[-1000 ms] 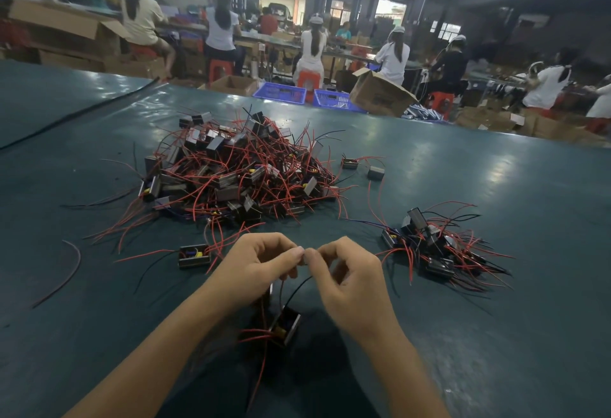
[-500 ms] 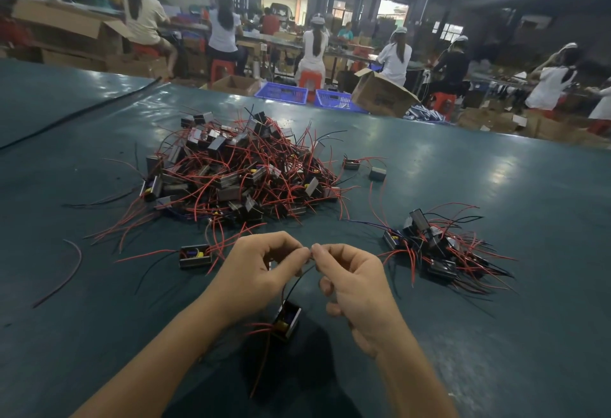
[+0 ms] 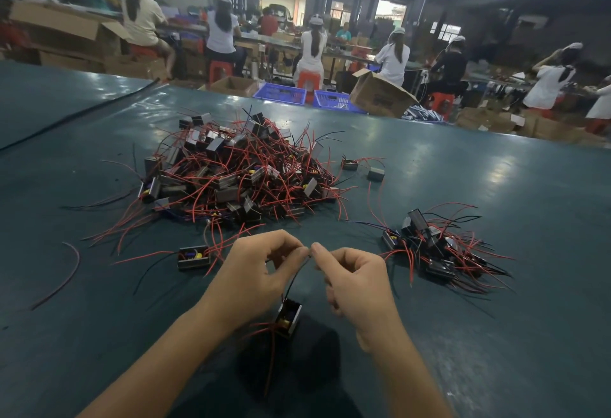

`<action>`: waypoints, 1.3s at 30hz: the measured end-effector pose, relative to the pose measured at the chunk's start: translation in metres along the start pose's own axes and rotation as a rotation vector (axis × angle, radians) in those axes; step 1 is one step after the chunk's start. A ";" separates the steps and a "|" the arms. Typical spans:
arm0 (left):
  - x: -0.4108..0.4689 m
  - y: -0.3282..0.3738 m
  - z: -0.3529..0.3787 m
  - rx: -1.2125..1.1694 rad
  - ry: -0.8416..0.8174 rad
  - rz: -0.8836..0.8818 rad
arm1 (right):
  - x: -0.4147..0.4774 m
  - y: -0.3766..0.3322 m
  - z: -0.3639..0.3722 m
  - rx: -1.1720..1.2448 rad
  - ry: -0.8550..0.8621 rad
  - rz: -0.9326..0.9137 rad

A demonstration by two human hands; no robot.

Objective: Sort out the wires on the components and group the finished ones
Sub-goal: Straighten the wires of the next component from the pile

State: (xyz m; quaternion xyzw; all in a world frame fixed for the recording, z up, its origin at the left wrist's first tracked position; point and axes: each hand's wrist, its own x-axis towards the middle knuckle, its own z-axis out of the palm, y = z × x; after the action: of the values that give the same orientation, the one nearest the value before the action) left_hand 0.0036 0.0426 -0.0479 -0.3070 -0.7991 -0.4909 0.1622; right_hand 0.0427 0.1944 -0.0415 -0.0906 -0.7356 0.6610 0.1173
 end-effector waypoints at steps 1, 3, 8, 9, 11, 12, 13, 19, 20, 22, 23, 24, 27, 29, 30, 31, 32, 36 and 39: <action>-0.001 0.000 0.000 0.079 0.003 0.064 | -0.001 -0.002 0.000 0.082 -0.009 0.088; -0.003 0.001 0.000 0.231 0.004 0.175 | -0.001 -0.005 0.000 0.132 -0.004 0.159; -0.002 0.005 -0.001 0.461 -0.017 0.350 | -0.002 -0.003 0.002 -0.032 0.026 0.060; -0.002 0.005 -0.001 0.481 -0.027 0.364 | -0.001 -0.002 0.001 -0.107 0.023 0.006; -0.002 0.004 -0.001 0.503 -0.050 0.376 | 0.000 0.001 0.000 -0.282 -0.002 -0.101; -0.002 0.004 -0.002 0.505 -0.065 0.373 | 0.001 0.002 -0.001 -0.350 -0.022 -0.140; -0.001 0.004 -0.002 0.502 -0.081 0.366 | 0.001 0.003 -0.002 -0.400 -0.042 -0.174; -0.003 0.000 0.001 0.278 -0.094 0.172 | 0.002 0.008 -0.005 -0.580 -0.036 -0.518; -0.002 0.000 0.001 0.194 -0.085 0.123 | 0.002 0.008 -0.005 -0.573 -0.034 -0.564; 0.000 0.000 -0.002 0.094 -0.074 0.077 | 0.001 0.007 -0.005 -0.507 -0.043 -0.604; 0.000 0.000 -0.003 0.086 -0.072 0.074 | 0.000 0.005 -0.004 -0.444 -0.051 -0.594; 0.001 0.001 -0.004 0.092 -0.069 0.073 | -0.001 0.004 -0.003 -0.365 -0.064 -0.567; -0.001 0.001 -0.003 0.118 -0.051 0.065 | -0.001 0.000 -0.002 -0.189 -0.078 -0.464; -0.003 0.004 -0.001 0.169 -0.039 0.071 | 0.000 -0.001 -0.003 -0.081 -0.075 -0.297; -0.004 0.005 0.000 0.206 -0.036 0.083 | 0.000 -0.003 -0.003 -0.017 -0.083 -0.182; -0.004 0.005 0.000 0.237 -0.036 0.095 | -0.001 -0.003 -0.003 0.035 -0.092 -0.074; -0.005 0.006 0.000 0.258 -0.036 0.102 | -0.002 -0.004 -0.003 0.068 -0.099 0.016; -0.005 0.004 -0.001 0.280 -0.053 0.112 | 0.000 -0.003 -0.005 0.047 -0.118 0.183; -0.004 0.000 0.000 0.273 -0.067 0.100 | 0.001 -0.003 -0.010 0.032 -0.161 0.203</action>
State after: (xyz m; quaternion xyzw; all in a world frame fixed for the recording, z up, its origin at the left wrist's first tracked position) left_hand 0.0069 0.0413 -0.0505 -0.3376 -0.8471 -0.3585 0.1998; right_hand 0.0451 0.2034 -0.0374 -0.1093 -0.7191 0.6862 -0.0082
